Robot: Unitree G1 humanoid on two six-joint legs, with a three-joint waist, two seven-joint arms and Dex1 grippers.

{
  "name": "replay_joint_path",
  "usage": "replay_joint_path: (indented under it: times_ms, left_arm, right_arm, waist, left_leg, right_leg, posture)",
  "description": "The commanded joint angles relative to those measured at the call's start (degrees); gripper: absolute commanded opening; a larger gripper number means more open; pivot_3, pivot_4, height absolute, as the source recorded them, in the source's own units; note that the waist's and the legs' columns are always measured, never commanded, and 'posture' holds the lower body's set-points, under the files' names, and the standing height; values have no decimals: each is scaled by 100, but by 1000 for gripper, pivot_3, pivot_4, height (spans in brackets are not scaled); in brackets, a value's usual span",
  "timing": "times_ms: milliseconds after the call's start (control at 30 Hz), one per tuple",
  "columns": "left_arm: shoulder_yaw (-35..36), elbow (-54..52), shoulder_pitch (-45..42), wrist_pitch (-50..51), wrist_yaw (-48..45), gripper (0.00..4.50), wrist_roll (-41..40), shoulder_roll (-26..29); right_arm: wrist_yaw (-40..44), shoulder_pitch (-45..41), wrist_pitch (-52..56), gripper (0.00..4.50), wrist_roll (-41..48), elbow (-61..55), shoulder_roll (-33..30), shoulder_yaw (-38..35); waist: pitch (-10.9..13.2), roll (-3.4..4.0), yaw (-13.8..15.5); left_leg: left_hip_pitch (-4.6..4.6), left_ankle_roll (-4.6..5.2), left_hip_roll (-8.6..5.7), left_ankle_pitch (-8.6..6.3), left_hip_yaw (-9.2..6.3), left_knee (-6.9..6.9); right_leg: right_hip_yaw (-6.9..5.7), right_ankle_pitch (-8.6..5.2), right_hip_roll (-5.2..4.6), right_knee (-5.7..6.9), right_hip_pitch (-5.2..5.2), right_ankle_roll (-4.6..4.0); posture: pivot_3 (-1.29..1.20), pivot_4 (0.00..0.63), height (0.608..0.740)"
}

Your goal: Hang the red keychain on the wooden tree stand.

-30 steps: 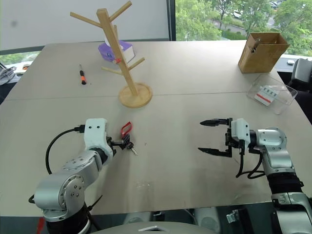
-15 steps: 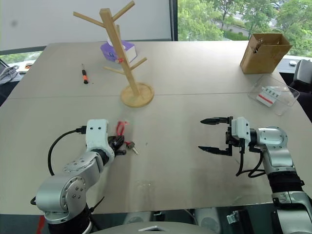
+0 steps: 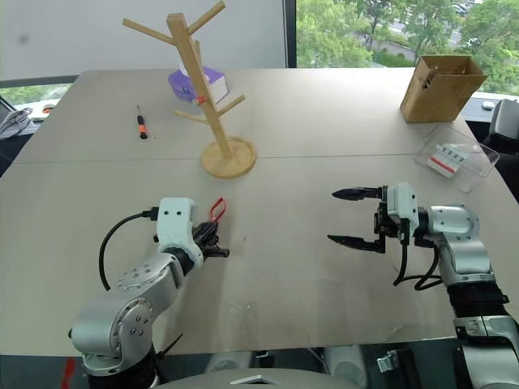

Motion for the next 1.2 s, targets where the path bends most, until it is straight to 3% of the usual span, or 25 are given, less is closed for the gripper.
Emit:
replay_joint_path:
  times_ms: [33,200,400,633,1200]
  left_arm:
    - [89,-259,202,-2165,-595,111,-45,82]
    - [-42,-42,-287,-3468,-693,111,188,204]
    - [-278,870,-1348,-4198,-400,111,813,396]
    - [-183,1641,-1890,-4332,-77,111,1007,330]
    - [-198,2675,-2289,-4295,92,111,1074,256]
  right_arm:
    - [-431,-383,1101,4500,746,-668,-233,-424]
    - [-755,-1063,1434,4500,830,-612,-179,-530]
    - [-951,-1761,1234,4500,554,-260,33,-481]
    - [-866,-2032,1047,4500,344,42,114,-457]
    - [-722,-2116,1045,4500,200,164,83,-458]
  waist:
    - [0,1,-1]
    - [0,0,17]
    - [0,-1,13]
    - [1,-1,7]
    - [1,-3,7]
  left_leg:
    - [-1,9,2,-6,0,0]
    - [-3,16,-1,-9,-1,0]
    - [-4,20,-9,-9,5,2]
    - [-5,19,-6,-9,10,1]
    - [-6,17,-4,-8,10,1]
  right_leg:
    - [2,1,-4,0,-1,-6]
    - [0,-7,-4,-3,0,-27]
    - [-15,5,4,-3,0,-4]
    - [-15,5,7,-5,-2,-2]
    - [-19,5,7,-4,-2,-2]
  posture:
    - [0,150,740]
    - [0,150,740]
    - [0,150,740]
    - [0,150,740]
    - [0,150,740]
